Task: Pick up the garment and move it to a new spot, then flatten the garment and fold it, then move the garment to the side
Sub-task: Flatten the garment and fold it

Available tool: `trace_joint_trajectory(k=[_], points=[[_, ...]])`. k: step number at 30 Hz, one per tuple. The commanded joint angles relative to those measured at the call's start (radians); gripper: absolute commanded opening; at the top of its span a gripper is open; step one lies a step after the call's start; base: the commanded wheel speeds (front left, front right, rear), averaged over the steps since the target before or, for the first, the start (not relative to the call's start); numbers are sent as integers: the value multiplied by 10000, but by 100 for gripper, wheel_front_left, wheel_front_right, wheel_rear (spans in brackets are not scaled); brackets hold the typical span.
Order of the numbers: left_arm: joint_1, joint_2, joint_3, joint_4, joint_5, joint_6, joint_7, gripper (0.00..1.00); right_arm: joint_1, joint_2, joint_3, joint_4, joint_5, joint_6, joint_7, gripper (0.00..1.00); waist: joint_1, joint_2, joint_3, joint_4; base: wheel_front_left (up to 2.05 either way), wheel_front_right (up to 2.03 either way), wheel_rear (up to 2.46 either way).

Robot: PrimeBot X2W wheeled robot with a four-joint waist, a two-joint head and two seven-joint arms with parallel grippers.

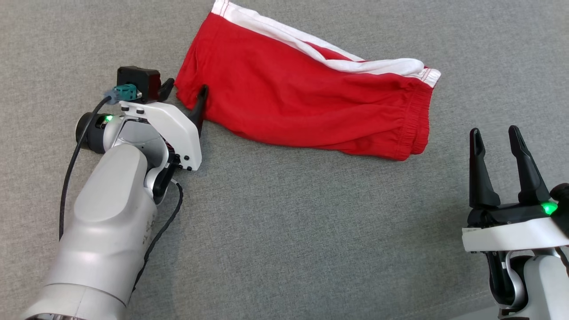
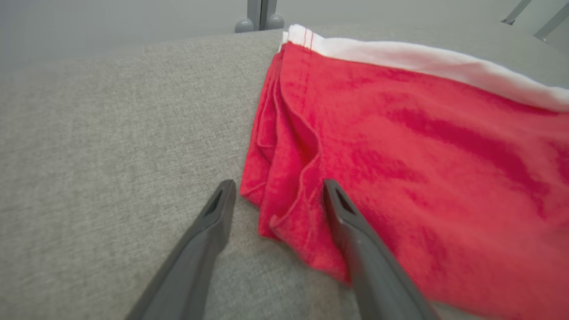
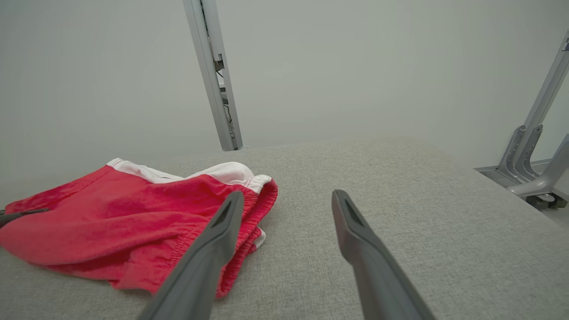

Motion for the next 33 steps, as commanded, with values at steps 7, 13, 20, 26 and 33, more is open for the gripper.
trace_joint_trajectory(k=[7, 13, 20, 26, 33], points=[[175, -24, -275, 634, 23, -92, -165, 0, -2, 7, -96, 41, 51, 4, -46, 100, 0, 0, -141, -7, 0, 0, 0], [915, -97, 78, 342, -356, 338, -1283, 0, 181, 18, -158, 86, -11, 4, -46, 100, 0, 0, -357, 225, 0, 0, 0], [2906, -237, 301, -976, -782, 814, -2209, 0, 388, -147, -144, 173, -57, 4, -44, 100, 0, 0, -690, 815, 0, 0, 0], [4953, -346, 453, -3201, -1320, 1516, -2284, 0, 566, -352, -111, 217, -82, 4, 120, 100, 0, 0, -999, 1277, 0, 0, 0], [5718, -403, 327, -4729, -1532, 1944, -2259, 100, 657, -400, -141, 146, -124, 4, 300, 100, 0, 0, -1075, 1445, 0, 0, 0]])
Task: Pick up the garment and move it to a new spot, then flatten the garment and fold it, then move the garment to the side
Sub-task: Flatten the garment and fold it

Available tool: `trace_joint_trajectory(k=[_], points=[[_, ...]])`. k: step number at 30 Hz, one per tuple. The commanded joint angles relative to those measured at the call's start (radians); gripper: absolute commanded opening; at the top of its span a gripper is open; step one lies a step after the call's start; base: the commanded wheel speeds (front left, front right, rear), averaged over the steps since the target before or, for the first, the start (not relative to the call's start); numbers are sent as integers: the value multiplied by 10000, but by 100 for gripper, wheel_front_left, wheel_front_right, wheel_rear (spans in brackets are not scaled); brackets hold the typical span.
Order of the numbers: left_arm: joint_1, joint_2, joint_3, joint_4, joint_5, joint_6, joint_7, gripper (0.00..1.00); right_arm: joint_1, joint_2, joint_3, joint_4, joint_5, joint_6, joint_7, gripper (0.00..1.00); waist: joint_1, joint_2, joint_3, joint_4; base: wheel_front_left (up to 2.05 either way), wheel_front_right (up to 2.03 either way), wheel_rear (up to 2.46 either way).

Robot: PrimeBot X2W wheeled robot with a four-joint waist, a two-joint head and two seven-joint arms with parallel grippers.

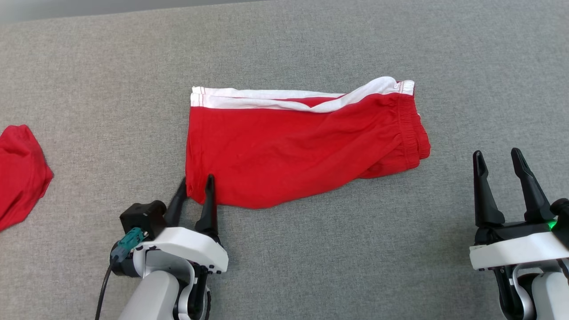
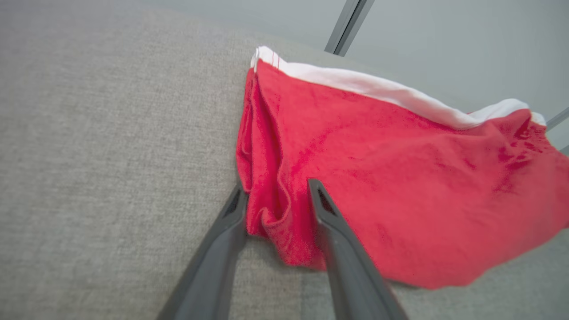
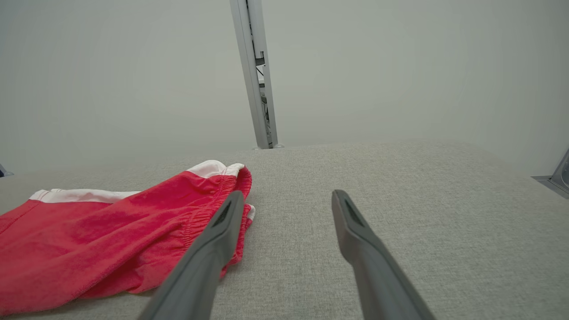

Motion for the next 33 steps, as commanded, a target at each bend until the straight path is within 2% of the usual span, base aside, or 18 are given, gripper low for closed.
trace_joint_trajectory(k=[1, 6, 12, 18, 33], points=[[26, 39, 26, -256, 44, 117, -184, 100, 56, -62, -36, -43, -36, 4, 34, 100, 0, -1, -9, 14, 0, 0, 0], [113, 326, 336, -1200, 693, 528, -787, 100, 13, -106, -21, -118, -116, 4, 137, 100, 0, -1, -28, 71, 0, 0, 0], [340, 601, 785, -2587, 1846, 876, -917, 100, 58, -170, -97, -161, -169, 4, 284, 100, 0, -1, -197, 224, 0, 0, 0], [709, 734, 935, -3027, 2321, 744, -912, 100, 124, -199, -118, -169, -207, 4, 400, 100, 0, -1, -343, 300, 0, 0, 0], [846, 615, 1092, -2864, 2291, 487, -915, 100, 123, -166, -235, -121, -105, 4, 485, 100, 0, -1, -493, 473, 0, 0, 0]])
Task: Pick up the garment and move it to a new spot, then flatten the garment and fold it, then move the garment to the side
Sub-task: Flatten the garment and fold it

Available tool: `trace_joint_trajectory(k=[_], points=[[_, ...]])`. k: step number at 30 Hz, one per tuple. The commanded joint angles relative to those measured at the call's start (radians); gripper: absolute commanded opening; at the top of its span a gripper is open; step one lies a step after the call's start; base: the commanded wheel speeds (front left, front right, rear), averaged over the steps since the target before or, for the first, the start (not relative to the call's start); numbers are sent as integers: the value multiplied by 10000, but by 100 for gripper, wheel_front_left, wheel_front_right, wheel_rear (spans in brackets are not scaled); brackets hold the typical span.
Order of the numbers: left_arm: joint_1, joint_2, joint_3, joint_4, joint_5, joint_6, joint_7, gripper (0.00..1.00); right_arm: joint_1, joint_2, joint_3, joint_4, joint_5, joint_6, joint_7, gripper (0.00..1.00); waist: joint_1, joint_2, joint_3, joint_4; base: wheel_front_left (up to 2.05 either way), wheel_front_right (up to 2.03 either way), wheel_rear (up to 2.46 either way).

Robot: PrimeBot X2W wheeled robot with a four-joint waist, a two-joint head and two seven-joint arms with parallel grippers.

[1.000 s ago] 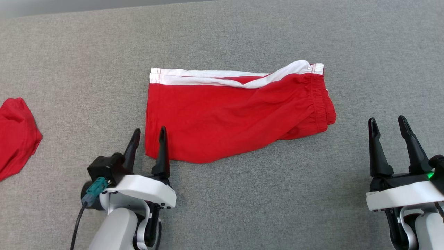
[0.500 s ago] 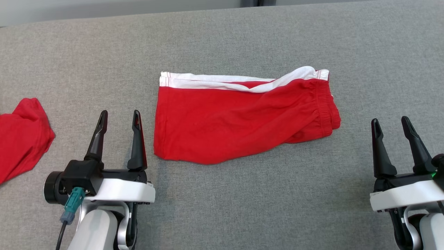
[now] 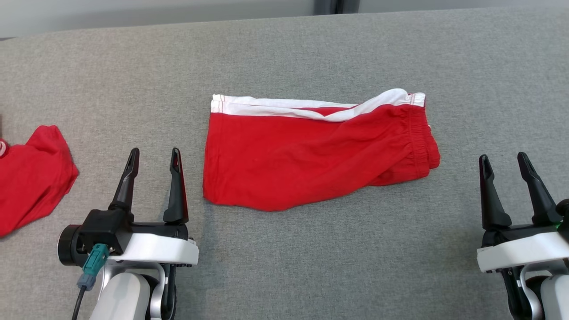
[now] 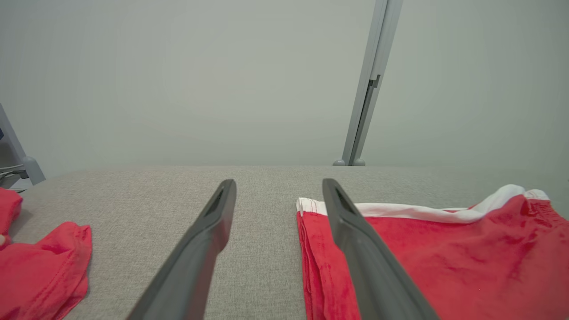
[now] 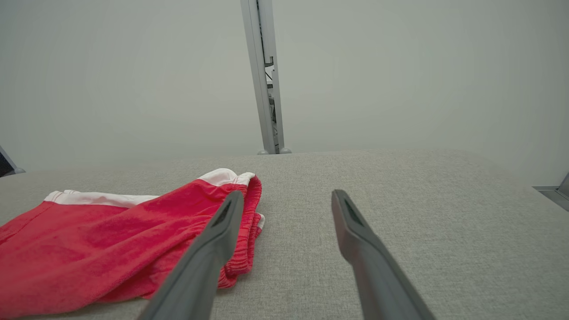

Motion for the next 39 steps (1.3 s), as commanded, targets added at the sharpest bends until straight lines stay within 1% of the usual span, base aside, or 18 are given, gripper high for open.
trace_joint_trajectory(k=[1, 10, 16, 22, 25, 30, 37, 38, 39], points=[[-64, 15, 41, 15, 1, -45, -14, 100, -114, -83, -17, 41, 28, 4, 43, 100, 0, -1, 21, 95, 0, 0, 0], [-187, -131, 52, -116, 68, -120, -14, 100, -912, -483, 364, 753, 193, 4, 165, 100, 0, -1, 149, 549, 0, 0, 0], [-313, -256, -13, -126, 144, -211, -15, 100, -1766, -659, 823, 2201, 504, 4, 188, 100, 0, -1, 370, 883, 0, 0, 0], [-478, -401, -102, -47, 193, -312, -15, 100, -2226, -646, 1147, 3727, 899, 4, 62, 100, 0, -1, 507, 1151, 0, 0, 0], [-484, -452, -88, -58, 202, -326, -15, 100, -2274, -540, 1226, 4250, 1183, 4, 2, 100, 0, -1, 541, 1187, 0, 0, 0], [-464, -490, -40, -110, 268, -364, -15, 100, -2368, -432, 1701, 4835, 1747, 4, 92, 100, 0, -1, 592, 1158, 0, 0, 0], [-534, -532, 18, -128, 372, -394, -15, 100, -2627, -693, 2322, 5261, 2362, 5, 2, 100, 0, -1, 623, 1172, 0, 0, 0], [-528, -538, 24, -125, 380, -401, -15, 100, -2650, -732, 2377, 5311, 2422, 4, -25, 91, 0, -1, 620, 1179, 0, 0, 0], [-520, -542, 37, -122, 379, -403, -15, 100, -2680, -762, 2431, 5367, 2477, 4, -67, 69, 0, -1, 615, 1181, 0, 0, 0]])
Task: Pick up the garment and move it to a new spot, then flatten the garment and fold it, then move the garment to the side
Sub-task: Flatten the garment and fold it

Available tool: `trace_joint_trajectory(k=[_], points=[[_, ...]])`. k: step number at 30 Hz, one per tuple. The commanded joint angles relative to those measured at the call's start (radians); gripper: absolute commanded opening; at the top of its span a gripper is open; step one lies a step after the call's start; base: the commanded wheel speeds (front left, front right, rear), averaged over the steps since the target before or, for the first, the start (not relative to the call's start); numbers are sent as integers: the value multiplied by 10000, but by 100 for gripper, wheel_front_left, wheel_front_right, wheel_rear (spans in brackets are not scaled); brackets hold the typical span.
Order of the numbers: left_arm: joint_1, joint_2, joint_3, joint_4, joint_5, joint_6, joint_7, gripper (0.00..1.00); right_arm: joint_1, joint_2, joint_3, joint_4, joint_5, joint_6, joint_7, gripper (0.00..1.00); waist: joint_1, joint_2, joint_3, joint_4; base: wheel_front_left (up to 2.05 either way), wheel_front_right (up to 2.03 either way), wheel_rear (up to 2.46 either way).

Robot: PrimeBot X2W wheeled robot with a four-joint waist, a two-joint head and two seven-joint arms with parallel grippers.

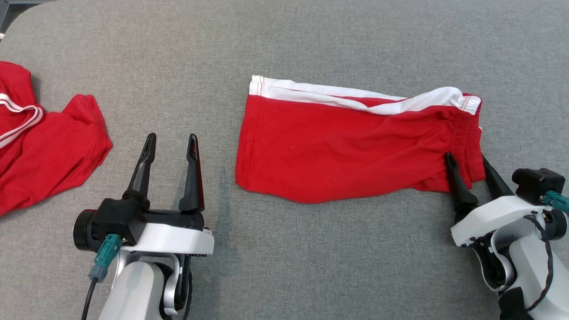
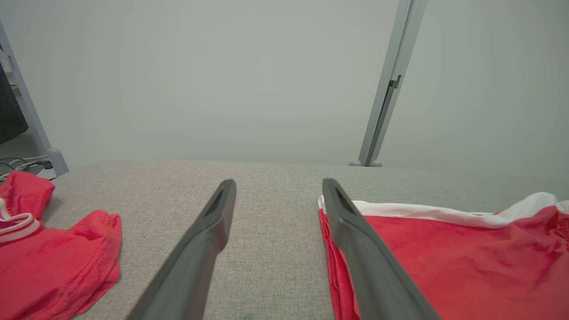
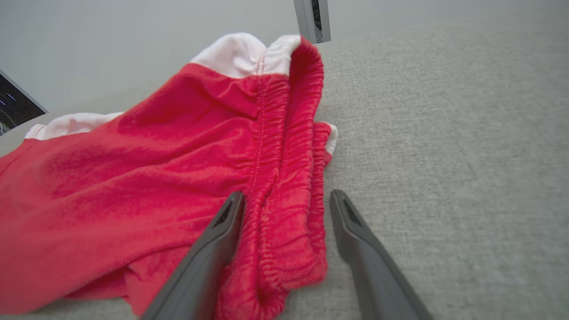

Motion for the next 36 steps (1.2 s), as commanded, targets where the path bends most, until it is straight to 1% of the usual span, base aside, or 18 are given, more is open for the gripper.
trace_joint_trajectory(k=[1, 2, 3, 8, 9, 10, 13, 14, 19, 22, 25, 28, 33, 36], points=[[-119, 23, 67, -30, 81, -14, -15, 100, 68, -4, 187, 318, 159, 4, 13, 44, 0, -1, -11, 5, 0, 0, 0], [-106, 20, 80, -27, 80, -18, -15, 100, 52, -30, 237, 367, 231, 5, 14, 10, 0, -1, -16, 5, 0, 0, 0], [-92, 15, 88, -24, 75, -23, -15, 100, 38, -50, 302, 401, 290, 4, 1, 0, 0, -1, -22, 4, 0, 0, 0], [3, -2, 129, -37, 72, -51, -15, 100, 104, -211, 543, 518, 640, 4, -124, 0, 0, -1, -105, -30, 0, 0, 0], [16, -5, 129, -40, 69, -56, -15, 100, 141, -297, 516, 522, 691, 4, -200, 0, 0, -1, -126, -38, 0, 0, 0], [24, -12, 117, -52, 75, -78, -15, 100, 219, -528, 395, 582, 776, -1, -304, 0, 0, -1, -153, -54, 0, 0, 0], [36, -16, 105, -73, 89, -78, -15, 100, 238, -826, 267, 583, 908, -10, -415, 0, 0, -1, -171, -85, 0, 0, 0], [36, -16, 105, -73, 89, -78, -15, 100, 238, -826, 267, 583, 908, -10, -415, 0, 0, -1, -171, -85, 0, 0, 0], [38, -24, 97, -82, 109, -107, -15, 100, 151, -1296, 184, 531, 1128, -10, -509, 0, 0, -1, -197, -131, 0, 0, 0], [78, -27, 96, -46, 105, -109, -15, 100, 30, -1478, 279, 300, 1319, -5, -454, 0, 0, -1, -263, -165, 0, 0, 0], [128, -29, 101, -12, 84, -111, -15, 100, -63, -1593, 523, -284, 1638, 4, -227, 0, 0, -1, -348, -203, 0, 0, 0], [149, -31, 118, 7, 54, -112, -15, 100, -112, -1666, 813, -1180, 2168, 4, 275, 0, 0, -1, -437, -243, 0, 0, 0], [136, -32, 62, 39, 20, -101, -15, 100, -169, -1597, 1382, -3114, 3573, 4, 1678, 0, 0, -1, -507, -233, 0, 0, 0], [57, -31, 14, 41, -5, -106, -15, 100, -352, -1402, 1694, -3989, 4415, 4, 2469, 0, 0, -1, -491, -171, 0, 0, 0]])
